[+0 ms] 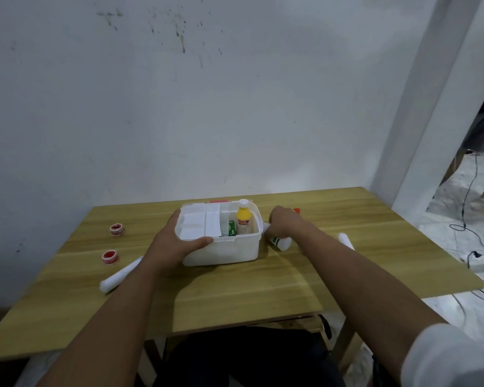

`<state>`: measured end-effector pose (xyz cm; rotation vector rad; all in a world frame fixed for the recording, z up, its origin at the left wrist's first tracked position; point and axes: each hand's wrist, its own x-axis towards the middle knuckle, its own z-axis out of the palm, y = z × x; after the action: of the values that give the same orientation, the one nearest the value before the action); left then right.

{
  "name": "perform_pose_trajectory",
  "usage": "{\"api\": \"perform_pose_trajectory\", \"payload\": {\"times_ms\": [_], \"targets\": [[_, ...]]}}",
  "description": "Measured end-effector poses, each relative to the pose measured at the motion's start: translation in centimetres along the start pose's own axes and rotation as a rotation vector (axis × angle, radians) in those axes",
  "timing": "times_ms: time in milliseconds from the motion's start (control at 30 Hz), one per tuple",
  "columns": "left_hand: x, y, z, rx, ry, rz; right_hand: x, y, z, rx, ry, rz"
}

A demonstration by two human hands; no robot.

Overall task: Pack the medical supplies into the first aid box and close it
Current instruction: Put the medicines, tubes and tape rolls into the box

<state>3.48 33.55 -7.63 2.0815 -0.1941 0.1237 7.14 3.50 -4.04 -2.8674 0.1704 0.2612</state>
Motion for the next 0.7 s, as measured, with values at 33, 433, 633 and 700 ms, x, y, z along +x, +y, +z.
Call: {"api": "perform_pose_trajectory", "payload": {"times_ms": [33,433,633,700], "targets": [[0.0,0.0,0.0,0.005,0.003,-0.003,-0.2,0.0,-0.2,0.02,-0.003,0.014],[0.0,-0.2,0.0,0.017,-0.025,-0.013,-3.5,-1.3,-8.7,0.546,0.219,-0.227],[0.0,-0.1,0.0,0.031,-0.005,-0.014,-4.2,-4.0,-6.4,0.41,0.147,-0.4],[0.1,-0.2,0.0,0.031,-0.007,-0.02,-3.9,-4.5,-4.8,0.275,0.153,-0.397]]}}
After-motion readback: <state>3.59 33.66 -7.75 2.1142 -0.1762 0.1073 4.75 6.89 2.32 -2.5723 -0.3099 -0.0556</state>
